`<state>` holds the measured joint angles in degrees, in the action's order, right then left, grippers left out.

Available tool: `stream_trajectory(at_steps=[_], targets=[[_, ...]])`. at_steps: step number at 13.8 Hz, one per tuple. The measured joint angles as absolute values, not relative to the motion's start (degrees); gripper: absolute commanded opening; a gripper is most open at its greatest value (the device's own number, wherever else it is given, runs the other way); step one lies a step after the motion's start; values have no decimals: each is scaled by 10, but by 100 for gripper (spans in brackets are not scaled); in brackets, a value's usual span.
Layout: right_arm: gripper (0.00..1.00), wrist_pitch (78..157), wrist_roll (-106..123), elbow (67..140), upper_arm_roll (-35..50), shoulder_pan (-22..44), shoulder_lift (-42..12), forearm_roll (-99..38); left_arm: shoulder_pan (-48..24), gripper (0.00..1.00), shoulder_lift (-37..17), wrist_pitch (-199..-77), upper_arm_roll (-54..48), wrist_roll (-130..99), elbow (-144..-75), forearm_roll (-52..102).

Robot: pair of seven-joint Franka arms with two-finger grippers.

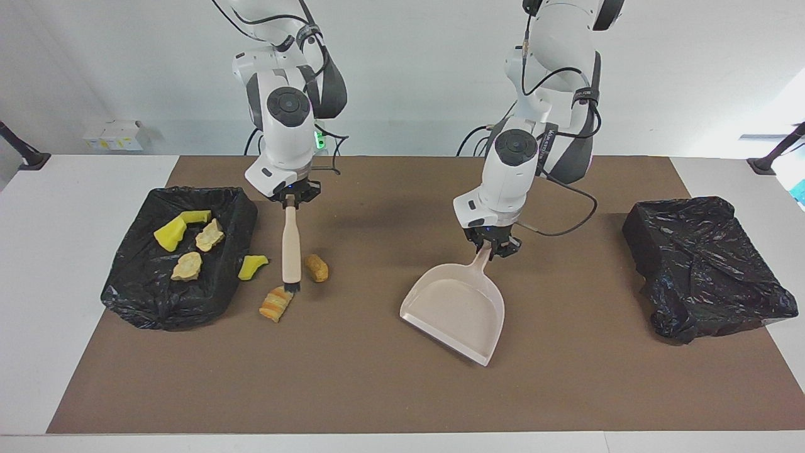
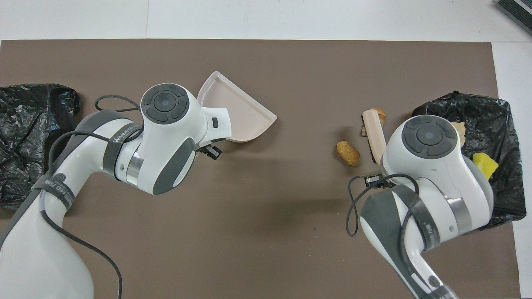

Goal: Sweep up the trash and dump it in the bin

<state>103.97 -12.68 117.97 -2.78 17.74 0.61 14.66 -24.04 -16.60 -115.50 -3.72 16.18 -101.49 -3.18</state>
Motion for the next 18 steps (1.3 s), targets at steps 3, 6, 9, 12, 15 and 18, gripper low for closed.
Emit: stream_trajectory(at_steps=[3,6,9,12,15,18], targets=[[0,1043,-77,1194,-28,132,4,183,-226,0,-154,-1120,-36,342,-1015,-34],[0,1084,-40,1219,-28,84,4,201,-212,0,-141,-1089,-35,474,-1020,-34],[0,1117,-29,1237,-27,71,2,204,-215,0,-124,-1082,-41,502,-1052,-34],[0,1128,-29,1241,-18,84,-1,184,-211,0,-113,-1111,-40,563,-1081,-34],[0,1131,-30,1237,-15,104,-3,128,-188,0,-112,-1148,-36,611,-1101,-34],[0,1112,-35,1214,-14,112,-12,92,-187,0,-112,-1154,-37,616,-1106,-34]])
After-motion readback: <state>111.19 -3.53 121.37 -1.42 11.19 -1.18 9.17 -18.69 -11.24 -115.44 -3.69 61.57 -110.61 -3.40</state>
